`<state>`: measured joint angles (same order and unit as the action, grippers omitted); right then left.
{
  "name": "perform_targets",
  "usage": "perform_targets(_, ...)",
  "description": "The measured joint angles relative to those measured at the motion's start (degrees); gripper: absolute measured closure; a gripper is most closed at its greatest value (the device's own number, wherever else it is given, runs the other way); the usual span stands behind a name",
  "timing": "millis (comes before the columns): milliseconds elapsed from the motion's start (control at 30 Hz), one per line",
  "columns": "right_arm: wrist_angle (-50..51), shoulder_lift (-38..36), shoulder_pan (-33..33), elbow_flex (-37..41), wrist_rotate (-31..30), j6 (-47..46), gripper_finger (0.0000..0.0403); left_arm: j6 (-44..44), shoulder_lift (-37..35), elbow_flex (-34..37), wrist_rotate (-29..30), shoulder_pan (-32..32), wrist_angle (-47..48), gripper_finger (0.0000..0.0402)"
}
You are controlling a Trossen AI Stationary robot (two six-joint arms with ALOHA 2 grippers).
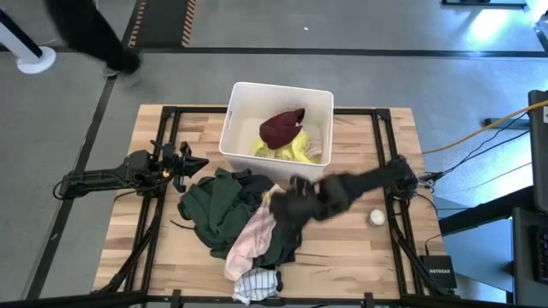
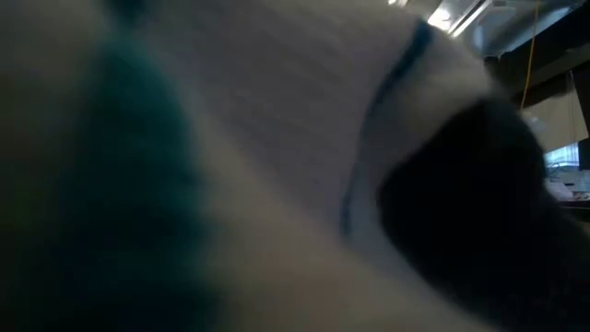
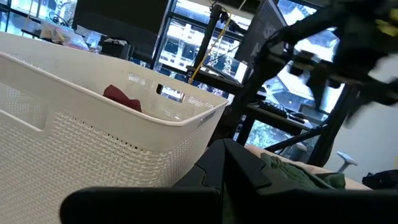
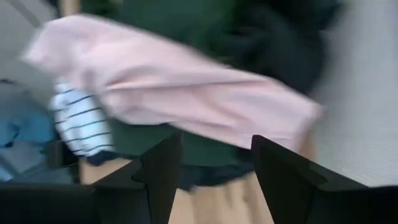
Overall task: Sort clothes
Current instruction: Put the top white stripe sock into the white bin
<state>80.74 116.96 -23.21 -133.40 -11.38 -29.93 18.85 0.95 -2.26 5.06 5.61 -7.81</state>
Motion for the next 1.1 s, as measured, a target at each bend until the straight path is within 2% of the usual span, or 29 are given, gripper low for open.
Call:
perform_targets(300, -8.0, 9.7, -9.0, 0.0, 2.4, 0.1, 0.0194, 0.0, 0.0, 0.0, 0.0, 0.0, 0.0, 0.0402)
perform_targets(667, -18.6, 20.1, -11.0, 0.0, 15.5, 1.9, 0.0194, 0.2, 0.0, 0.0, 0.0, 0.0, -0.3, 0.0402)
perform_targets(833, -21.2, 22.9, -11.4, 0.0, 16.0, 7.5, 0.0194, 0.1, 0.0, 0.0, 0.1, 0.0, -0.3, 0.0402)
perform_targets(1100, -22.1, 26.7, -11.3, 0.0, 12.7, 12.5, 0.0194, 0.3, 0.0, 0.0, 0.1, 0.1, -0.3, 0.0402)
